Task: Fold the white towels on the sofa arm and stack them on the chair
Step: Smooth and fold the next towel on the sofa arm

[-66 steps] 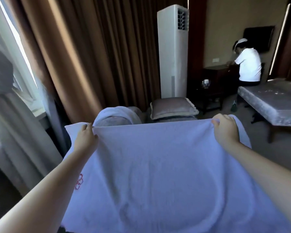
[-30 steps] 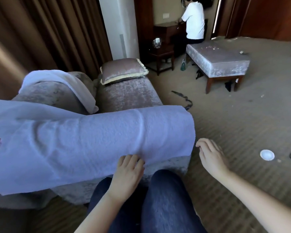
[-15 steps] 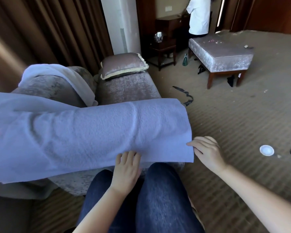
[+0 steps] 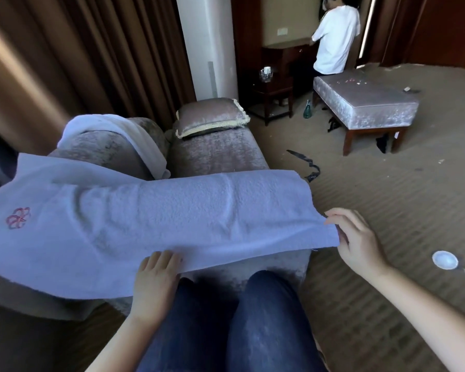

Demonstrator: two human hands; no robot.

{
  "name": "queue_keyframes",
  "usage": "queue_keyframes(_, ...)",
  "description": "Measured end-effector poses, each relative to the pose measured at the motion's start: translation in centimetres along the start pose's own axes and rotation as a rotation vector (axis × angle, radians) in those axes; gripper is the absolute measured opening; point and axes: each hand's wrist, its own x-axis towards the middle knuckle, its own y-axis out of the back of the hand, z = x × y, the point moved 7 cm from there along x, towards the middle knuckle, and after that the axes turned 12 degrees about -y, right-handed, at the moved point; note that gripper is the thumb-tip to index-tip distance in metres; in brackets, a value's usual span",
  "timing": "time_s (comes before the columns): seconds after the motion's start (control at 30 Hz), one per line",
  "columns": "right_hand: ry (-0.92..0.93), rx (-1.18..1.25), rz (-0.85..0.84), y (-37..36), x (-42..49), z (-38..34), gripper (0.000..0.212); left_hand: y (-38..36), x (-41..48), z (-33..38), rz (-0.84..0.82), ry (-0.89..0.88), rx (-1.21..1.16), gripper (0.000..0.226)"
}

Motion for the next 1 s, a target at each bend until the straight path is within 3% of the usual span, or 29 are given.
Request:
queue_keyframes(0.1,-0.122,0.117,-0.093,-1.2,1.0,-0.7,0.033,2.3,-1.7,-3.9,0.028,0.22,-0.08,0.022)
queue_keyframes(0.2,-0.25,0.189,-0.063,-2.0,2.1,-1.0,0.024,5.2,-1.1,-6.7,0.13,0.52,-0.255,0.009)
queue_keyframes(0.33,-0.378,0.191,-0.048,-3.7,5.1,-0.5,0.012,8.0,3.1,-8.0,0.24,0.466,-0.356,0.018)
queue_keyframes(0.4,-0.407,0.141,-0.04,-4.2,6.8,-0.2,0.02,8.4,5.3,-9.3,0.23,0.43,-0.34,0.023)
queue_keyframes(0.57,-0.491,0.056,-0.05,-5.2,11.2,0.3,0.03,9.4,12.1,-11.9,0.098,0.276,-0.105,0.02)
queue_keyframes(0.73,-0.686,-0.097,-0.238,-7.6,12.9,2.7,0.026,7.4,16.4,-14.0,-0.094,0.254,0.022,0.014)
queue_keyframes(0.83,-0.754,-0.15,-0.312,-8.7,12.4,3.4,0.032,4.8,17.1,-14.1,-0.216,0.189,0.019,0.025)
queue_keyframes(0.93,-0.792,-0.17,-0.335,-9.3,12.0,3.7,0.032,3.2,16.9,-14.2,-0.26,0.183,0.006,0.026)
queue_keyframes(1.0,-0.815,-0.181,-0.333,-9.1,12.0,3.6,0.027,3.4,17.2,-14.2,-0.179,0.125,0.031,0.014)
